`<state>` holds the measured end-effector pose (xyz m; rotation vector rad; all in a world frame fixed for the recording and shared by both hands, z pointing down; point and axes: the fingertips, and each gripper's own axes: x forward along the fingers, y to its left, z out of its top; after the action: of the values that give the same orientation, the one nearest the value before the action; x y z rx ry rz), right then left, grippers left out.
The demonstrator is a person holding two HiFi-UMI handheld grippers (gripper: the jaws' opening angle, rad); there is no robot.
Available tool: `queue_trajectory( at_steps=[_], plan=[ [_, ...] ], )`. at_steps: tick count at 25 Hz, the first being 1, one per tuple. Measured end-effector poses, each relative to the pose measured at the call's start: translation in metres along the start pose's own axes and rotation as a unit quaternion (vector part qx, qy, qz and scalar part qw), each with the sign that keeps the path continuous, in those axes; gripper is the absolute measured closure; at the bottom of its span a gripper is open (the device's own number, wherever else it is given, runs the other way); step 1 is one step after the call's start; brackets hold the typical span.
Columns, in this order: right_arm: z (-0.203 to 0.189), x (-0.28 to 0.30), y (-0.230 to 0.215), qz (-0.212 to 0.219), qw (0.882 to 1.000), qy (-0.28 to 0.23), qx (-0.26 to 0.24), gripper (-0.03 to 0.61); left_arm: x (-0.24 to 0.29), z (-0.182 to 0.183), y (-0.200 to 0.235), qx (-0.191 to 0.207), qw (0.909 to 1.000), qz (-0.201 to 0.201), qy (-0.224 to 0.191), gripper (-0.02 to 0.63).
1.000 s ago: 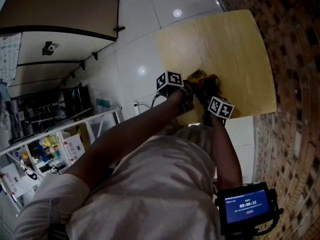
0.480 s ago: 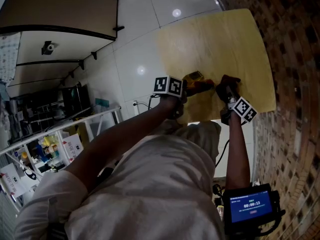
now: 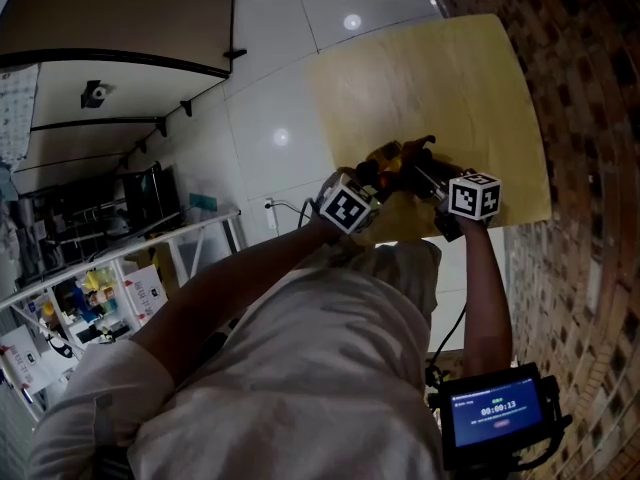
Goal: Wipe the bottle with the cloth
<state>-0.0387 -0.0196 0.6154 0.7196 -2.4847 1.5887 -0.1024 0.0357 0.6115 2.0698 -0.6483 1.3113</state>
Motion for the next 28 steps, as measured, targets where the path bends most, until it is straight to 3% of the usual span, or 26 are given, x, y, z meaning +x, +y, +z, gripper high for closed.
queue_trajectory(
  at_steps=[4, 6, 9, 15, 18, 20, 23, 26, 28],
  plan=[
    [-0.007, 0.032, -0.001, 0.004, 0.999, 0.042, 0.022, 0.488, 0.001, 0.000, -0.012, 0.094, 0.9955, 0.010, -0.002, 0.446],
    [-0.009, 0.043, -0.010, -0.014, 0.998, 0.039, 0.053, 0.488, 0.003, 0.002, -0.019, 0.116, 0.9932, 0.006, -0.006, 0.446],
    [-0.025, 0.054, -0.023, -0.071, 0.994, 0.044, 0.068, 0.488, 0.003, 0.003, -0.025, 0.097, 0.9952, -0.001, -0.014, 0.446],
    [-0.059, 0.060, -0.054, -0.181, 0.980, 0.079, 0.024, 0.488, 0.004, 0.004, -0.022, 0.074, 0.9970, -0.001, -0.023, 0.445],
    [-0.066, 0.048, -0.063, -0.211, 0.972, 0.098, -0.009, 0.488, 0.002, 0.001, -0.023, 0.078, 0.9967, -0.004, -0.020, 0.445],
    [-0.060, 0.037, -0.066, -0.213, 0.974, 0.078, 0.007, 0.488, 0.001, 0.002, -0.021, 0.079, 0.9967, -0.005, -0.021, 0.444],
    [-0.043, 0.020, -0.063, -0.172, 0.983, 0.019, 0.065, 0.488, 0.002, 0.006, -0.021, 0.095, 0.9952, -0.005, -0.020, 0.445],
    [-0.022, 0.014, -0.030, -0.041, 0.991, -0.032, 0.126, 0.488, 0.004, 0.002, -0.023, 0.139, 0.9902, -0.004, -0.010, 0.445],
    [-0.012, 0.020, -0.002, 0.047, 0.986, -0.036, 0.157, 0.488, 0.004, -0.001, -0.024, 0.165, 0.9862, -0.007, -0.006, 0.445]
  ],
)
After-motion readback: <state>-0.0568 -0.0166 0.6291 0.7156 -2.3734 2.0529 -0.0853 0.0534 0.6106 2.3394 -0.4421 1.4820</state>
